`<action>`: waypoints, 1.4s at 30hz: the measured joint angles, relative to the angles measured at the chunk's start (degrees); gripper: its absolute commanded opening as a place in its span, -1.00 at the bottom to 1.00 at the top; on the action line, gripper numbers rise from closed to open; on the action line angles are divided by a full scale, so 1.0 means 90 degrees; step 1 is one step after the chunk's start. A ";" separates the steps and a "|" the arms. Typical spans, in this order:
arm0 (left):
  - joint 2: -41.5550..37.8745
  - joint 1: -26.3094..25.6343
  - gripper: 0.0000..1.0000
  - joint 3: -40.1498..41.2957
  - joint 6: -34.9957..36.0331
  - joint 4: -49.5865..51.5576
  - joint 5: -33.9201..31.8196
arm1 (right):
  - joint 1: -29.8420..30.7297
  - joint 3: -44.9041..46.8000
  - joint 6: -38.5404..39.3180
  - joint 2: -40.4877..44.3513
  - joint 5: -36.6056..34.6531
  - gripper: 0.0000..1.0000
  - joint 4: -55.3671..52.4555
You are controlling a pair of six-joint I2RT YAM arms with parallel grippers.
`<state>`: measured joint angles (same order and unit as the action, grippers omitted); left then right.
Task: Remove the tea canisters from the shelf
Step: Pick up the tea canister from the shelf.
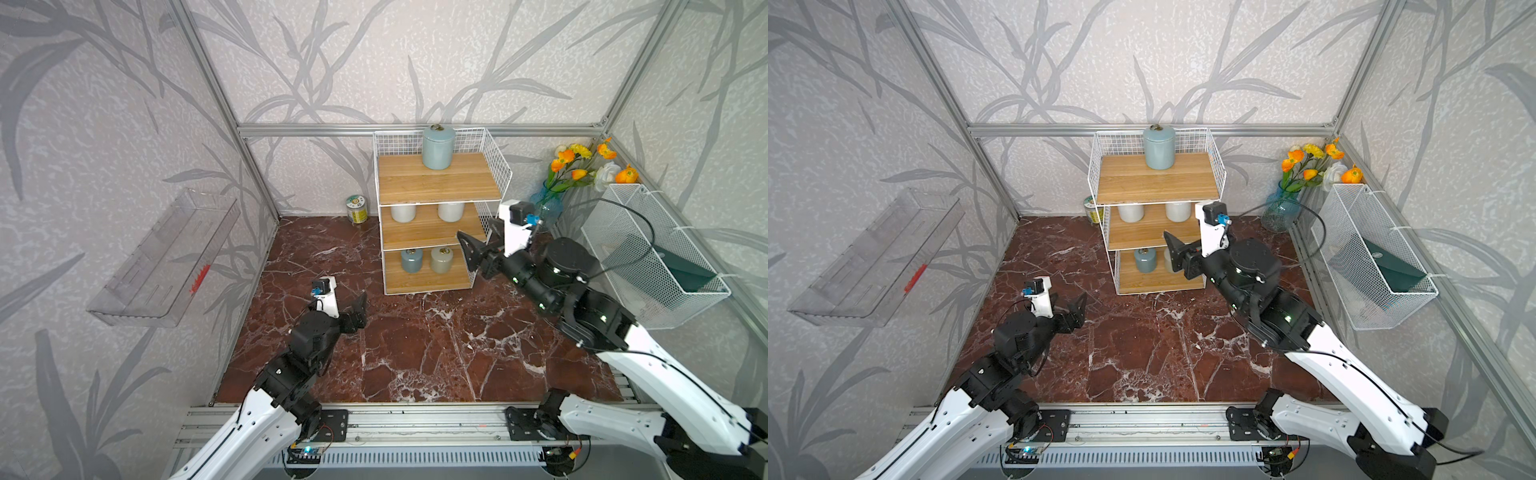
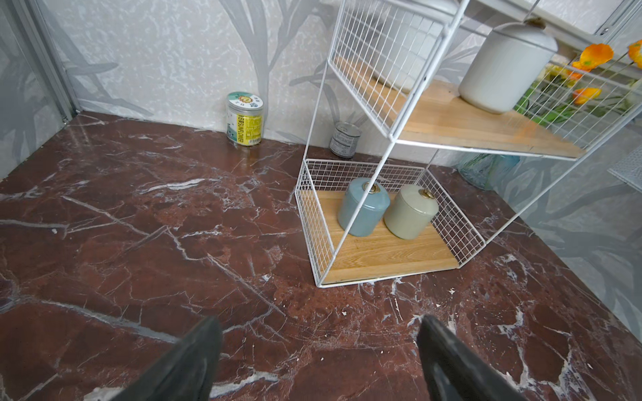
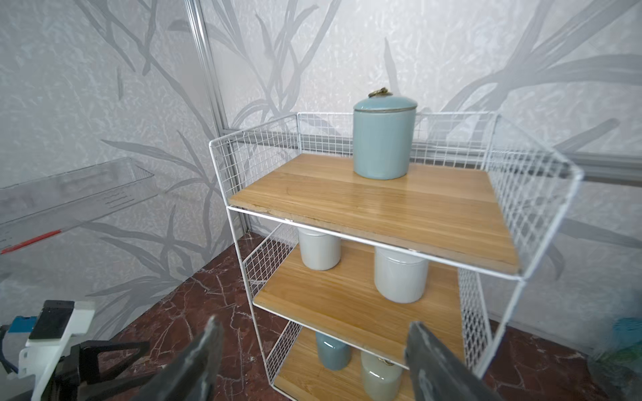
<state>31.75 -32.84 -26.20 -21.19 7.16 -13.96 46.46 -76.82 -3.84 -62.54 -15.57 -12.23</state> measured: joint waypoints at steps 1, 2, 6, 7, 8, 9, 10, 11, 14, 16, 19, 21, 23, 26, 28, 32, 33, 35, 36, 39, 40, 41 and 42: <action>0.0049 0.0000 0.76 0.0024 0.0000 -0.0056 0.0002 | 0.0000 -0.0194 0.0117 -0.0250 -0.0027 0.84 -0.0015; 0.0119 0.0000 0.76 0.0053 -0.0002 -0.0117 0.0005 | 0.0000 -0.0432 0.0262 -0.0510 -0.0075 0.90 -0.0017; 0.0240 0.0000 0.76 0.0070 0.0012 -0.0272 0.0007 | 0.0000 -0.1496 0.0767 -0.1382 -0.0284 0.95 0.0002; 0.0240 0.0000 0.76 0.0070 0.0019 -0.0296 0.0005 | 0.0000 -0.1702 0.0840 -0.1525 -0.0325 0.99 0.0032; 0.0236 0.0000 0.76 0.0070 0.0027 -0.0318 0.0002 | 0.0000 -0.1940 0.0933 -0.1693 -0.0401 1.00 0.0075; 0.0228 0.0000 0.76 0.0070 0.0036 -0.0323 0.0000 | 0.0000 -0.2147 0.0991 -0.1846 -0.0478 0.99 0.0134; 0.0214 0.0000 0.76 0.0070 0.0053 -0.0321 -0.0002 | 0.0000 -0.2331 0.1052 -0.1989 -0.0559 0.98 0.0175; 0.0187 0.0000 0.76 0.0070 0.0068 -0.0318 -0.0012 | -0.0002 -0.2518 0.1122 -0.2142 -0.0636 0.98 0.0204; 0.0022 0.0000 0.77 0.0070 0.0073 -0.0308 -0.0049 | -0.0087 -0.3118 0.1297 -0.2686 -0.0823 0.98 0.0274; -0.0117 0.0000 0.76 0.0070 0.0070 -0.0306 -0.0090 | -0.0204 -0.3604 0.1362 -0.3143 -0.0838 0.99 0.0265; -0.0316 0.0000 0.76 0.0070 0.0073 -0.0270 -0.0134 | -0.0537 -0.4493 0.1260 -0.3927 -0.0828 0.98 -0.0012; -0.0440 0.0000 0.76 0.0070 0.0073 -0.0221 -0.0165 | -0.0814 -0.5088 0.1132 -0.4447 -0.0816 0.98 -0.0257; -0.0534 0.0000 0.76 0.0070 0.0070 -0.0126 -0.0202 | -0.1003 -0.5508 0.1047 -0.4826 -0.0816 0.98 -0.0510; -0.0685 0.0000 0.76 0.0073 0.0070 -0.0029 -0.0284 | -0.1195 -0.5899 0.0952 -0.5170 -0.0816 0.98 -0.0818; -0.0831 0.0000 0.76 0.0100 0.0068 0.0036 -0.0323 | -0.1212 -0.6098 0.0906 -0.5297 -0.0760 0.98 -0.0940; -0.1013 0.0000 0.76 0.0107 0.0068 0.0104 -0.0398 | -0.1212 -0.6645 0.0811 -0.5574 -0.0542 0.98 -0.1103; -0.1013 0.0000 0.76 0.0107 0.0068 0.0124 -0.0418 | -0.1212 -0.6812 0.0789 -0.5656 -0.0500 0.98 -0.1156; -0.1010 0.0000 0.76 0.0107 0.0068 0.0165 -0.0444 | -0.1212 -0.7108 0.0770 -0.5829 -0.0447 0.98 -0.1188; -0.1010 0.0000 0.76 0.0107 0.0068 0.0180 -0.0449 | -0.1212 -0.7232 0.0767 -0.5911 -0.0440 0.98 -0.1205; -0.1010 0.0000 0.76 0.0114 0.0066 0.0209 -0.0454 | -0.1229 -0.7587 0.0767 -0.6183 -0.0503 0.98 -0.1309; -0.1013 0.0000 0.76 0.0129 0.0063 0.0206 -0.0459 | -0.1239 -0.7728 0.0767 -0.6285 -0.0529 0.98 -0.1350; -0.1010 0.0000 0.76 0.0143 0.0061 0.0211 -0.0464 | -0.1253 -0.7878 0.0767 -0.6399 -0.0559 0.98 -0.1392; -0.1008 0.0000 0.76 0.0163 0.0056 0.0211 -0.0466 | -0.1258 -0.8021 0.0767 -0.6509 -0.0590 0.98 -0.1428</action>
<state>22.68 -32.84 -24.73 -20.69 9.06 -18.15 35.14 -149.01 3.07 -121.12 -20.88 -25.08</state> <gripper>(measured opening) 0.882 0.992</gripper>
